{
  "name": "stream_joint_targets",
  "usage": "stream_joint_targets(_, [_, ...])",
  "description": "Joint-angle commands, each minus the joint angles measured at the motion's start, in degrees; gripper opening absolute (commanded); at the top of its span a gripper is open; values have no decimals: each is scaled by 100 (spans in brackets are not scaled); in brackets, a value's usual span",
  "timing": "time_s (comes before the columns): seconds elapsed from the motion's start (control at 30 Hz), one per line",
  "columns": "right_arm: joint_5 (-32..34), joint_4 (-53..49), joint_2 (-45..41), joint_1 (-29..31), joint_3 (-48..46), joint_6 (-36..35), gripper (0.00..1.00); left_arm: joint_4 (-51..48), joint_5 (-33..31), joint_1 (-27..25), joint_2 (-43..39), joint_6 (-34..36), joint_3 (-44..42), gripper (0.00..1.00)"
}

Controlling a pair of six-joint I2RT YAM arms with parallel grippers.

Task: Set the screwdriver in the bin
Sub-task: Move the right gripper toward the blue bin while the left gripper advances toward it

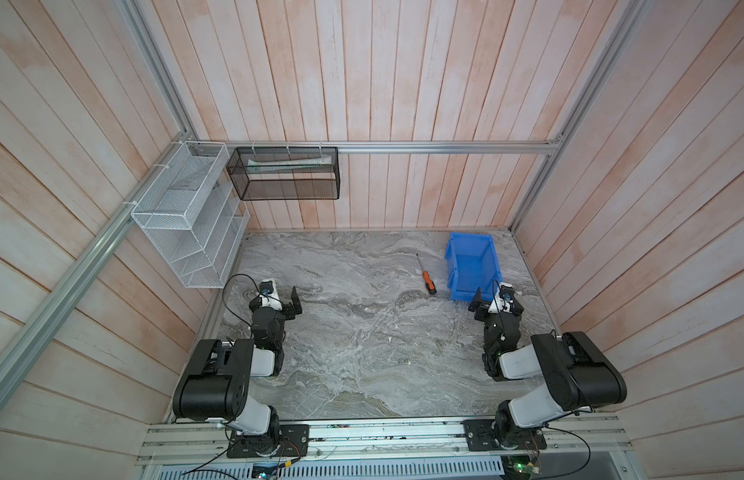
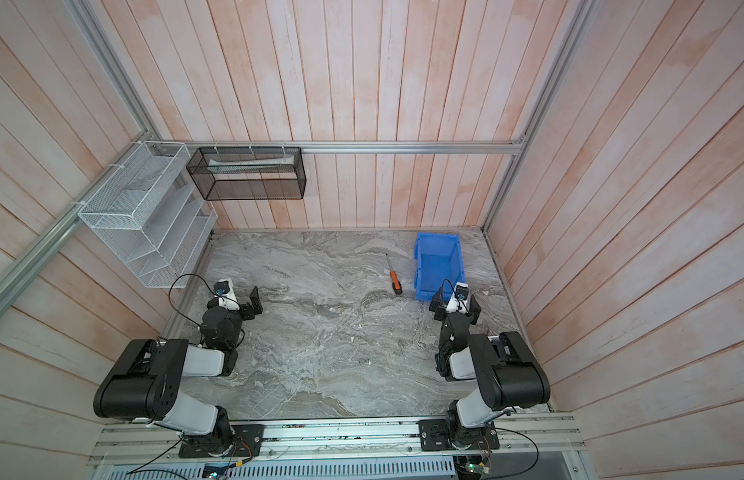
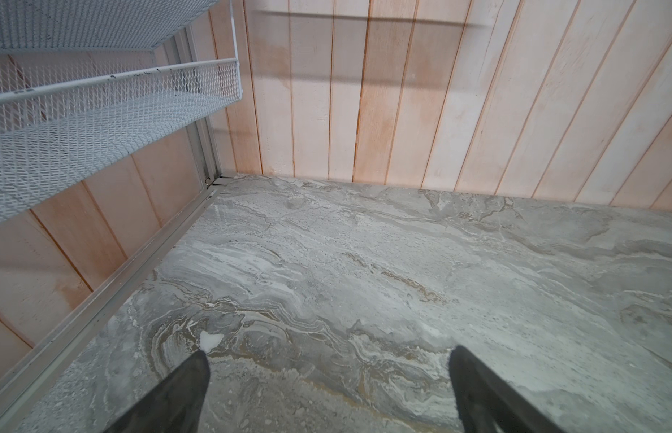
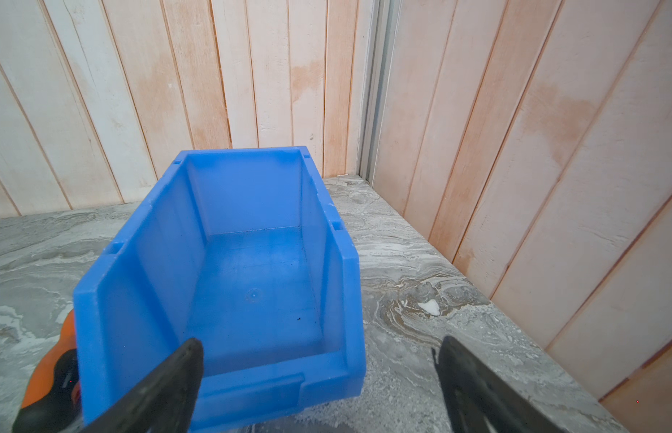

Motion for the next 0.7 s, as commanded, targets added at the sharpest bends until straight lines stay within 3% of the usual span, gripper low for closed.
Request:
stream_joint_targets(0.0, [99,-168,-135,19,92,74,98,84,-151,29,0,5,36,100])
stream_joint_targets(0.07, [217,-244,-324,115,107,-81,98,527,-332,-59,-186,70,-279,100])
stream_joint_targets(0.13, [926,-1025,-813,301,300,33,98,502,-855,-365,-807,244,-540,100])
stream_joint_targets(0.2, [1358,-1204,-1068,359,293,117,98,-1056,-1265,-671,-1845,4,-319,100])
stream_joint_targets(0.23, [1709,-1155,-1184,422,258,146,98,-1831,-1096,-715,-2302,-151,-187,100])
stream_joint_targets(0.3, [2118,-1356,-1526,497,307,422,98,-2166,-1054,-980,-2871,-321,-242,100])
stream_joint_targets(0.4, [1783,-3130,-2185,464,866,1515,98,-2608,-1236,-1676,-3488,-35,-131,100])
stream_joint_targets(0.47, [1104,-3841,-2254,453,1289,1556,99,-2874,-1300,-2118,-3590,-17,121,100])
stream_joint_targets(0.57, [597,-5069,-1952,464,2142,1623,98,-3226,-1352,-2742,-3255,-151,777,100])
stream_joint_targets(0.67, [15,-6007,-1518,472,2797,1614,99,-3490,-1508,-3362,-2424,-149,1736,100])
